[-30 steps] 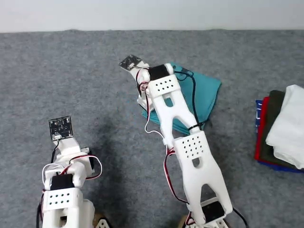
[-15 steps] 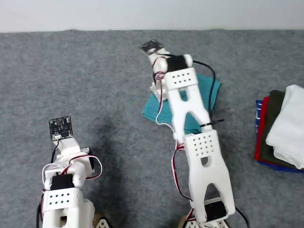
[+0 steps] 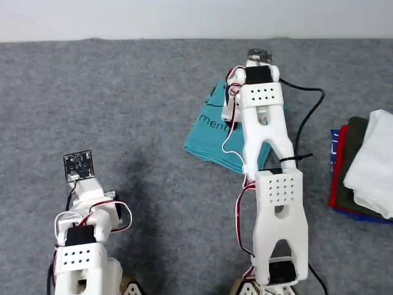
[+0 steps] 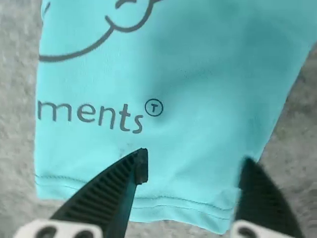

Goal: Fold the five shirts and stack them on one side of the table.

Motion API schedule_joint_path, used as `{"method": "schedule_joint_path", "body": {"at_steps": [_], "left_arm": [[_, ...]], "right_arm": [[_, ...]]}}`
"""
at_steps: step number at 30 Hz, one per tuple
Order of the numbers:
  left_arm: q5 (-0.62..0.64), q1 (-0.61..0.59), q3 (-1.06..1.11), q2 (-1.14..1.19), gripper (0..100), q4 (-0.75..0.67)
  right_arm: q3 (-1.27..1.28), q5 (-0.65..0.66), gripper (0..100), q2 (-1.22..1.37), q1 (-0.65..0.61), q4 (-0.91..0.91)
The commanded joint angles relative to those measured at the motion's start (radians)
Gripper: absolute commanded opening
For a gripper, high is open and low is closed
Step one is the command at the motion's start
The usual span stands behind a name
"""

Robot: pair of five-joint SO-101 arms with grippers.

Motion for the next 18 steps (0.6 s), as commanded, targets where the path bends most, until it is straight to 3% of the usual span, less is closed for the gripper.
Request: {"method": "schedule_joint_path", "body": {"at_steps": [1,18], "left_arm": [[0.006,-0.002,-0.005,-0.008,2,-0.021],[0.006,-0.002,-0.005,-0.008,2,-0.021]], "right_arm": [[-0.009,-0.081,34.7,-0.002,0.015,-0.021],[-0.009,-0.100,34.7,0.131,0.077,-0.209]]}}
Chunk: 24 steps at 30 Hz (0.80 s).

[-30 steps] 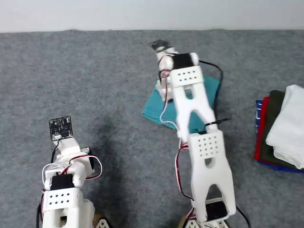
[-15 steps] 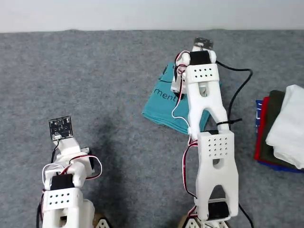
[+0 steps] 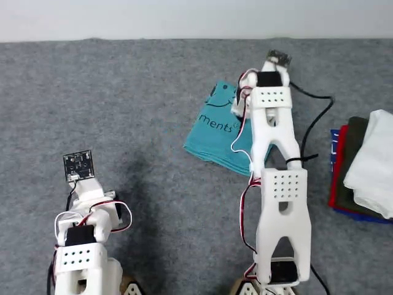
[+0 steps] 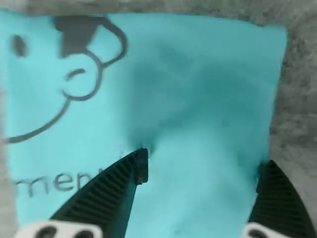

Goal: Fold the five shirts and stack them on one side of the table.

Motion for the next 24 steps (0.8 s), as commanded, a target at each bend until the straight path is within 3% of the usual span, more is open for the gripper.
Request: {"method": "schedule_joint_path", "body": {"at_steps": [1,6,8,12,13,15,22,24], "left_arm": [[0.006,-0.002,-0.005,-0.008,2,-0.021],[0.006,-0.002,-0.005,-0.008,2,-0.021],[0.006,-0.002,-0.005,-0.008,2,-0.021],[0.006,-0.002,-0.005,-0.008,2,-0.021],[0.006,-0.002,-0.005,-0.008,2,-0.021],[0.006,-0.002,-0.005,-0.008,2,-0.021],[0.006,-0.002,-0.005,-0.008,2,-0.021],[0.006,-0.002,-0.005,-0.008,2,-0.021]], "right_arm": [[-0.009,-0.009,34.7,0.038,0.005,-0.019],[-0.017,-0.012,32.9,0.117,-0.002,-0.028],[-0.049,-0.011,25.7,0.125,0.004,-0.024],[-0.080,-0.008,1.9,0.145,0.007,-0.021],[-0.081,-0.008,0.3,0.145,0.007,-0.015],[-0.083,-0.008,4.2,0.147,0.008,0.008],[-0.222,-0.005,0.9,0.145,0.059,0.168],[-0.313,0.049,0.9,0.145,0.070,0.232]]}}
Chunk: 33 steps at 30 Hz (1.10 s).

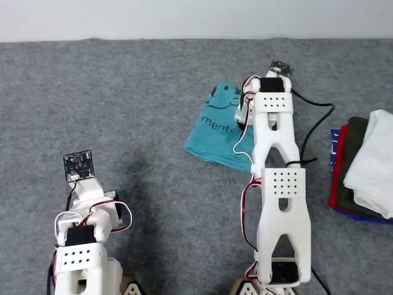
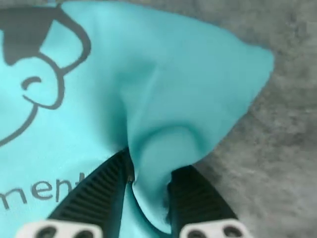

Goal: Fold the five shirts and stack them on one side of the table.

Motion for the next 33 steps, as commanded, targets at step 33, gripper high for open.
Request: {"method": "schedule_joint_path", "body": {"at_steps": [33], "left_arm": [[0.006,-0.002,-0.005,-0.008,2,-0.021]], "right_arm": [[0.488,0.577,0.9,-1.047,0.263,0.094]]}}
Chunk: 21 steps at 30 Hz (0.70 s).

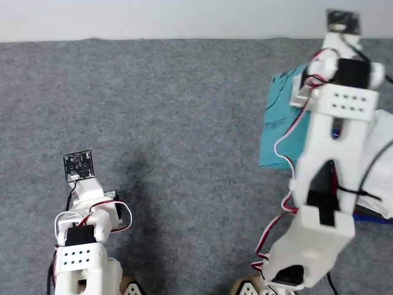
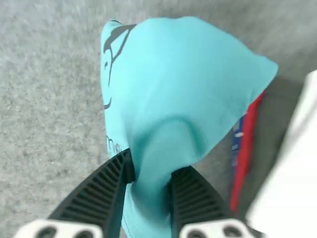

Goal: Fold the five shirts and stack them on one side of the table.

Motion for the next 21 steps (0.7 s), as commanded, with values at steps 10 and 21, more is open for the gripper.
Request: {"method": "schedule_joint_path", "body": {"at_steps": [10,21], "left_arm": [[0.006,-0.002,-0.005,-0.008,2,-0.021],[0.006,-0.002,-0.005,-0.008,2,-0.021]], "right_arm": [[-0.008,0.183,0.9,-0.216,0.226,0.041],[-0.006,0.264,0.9,-0.202,0.401,0.041]]}}
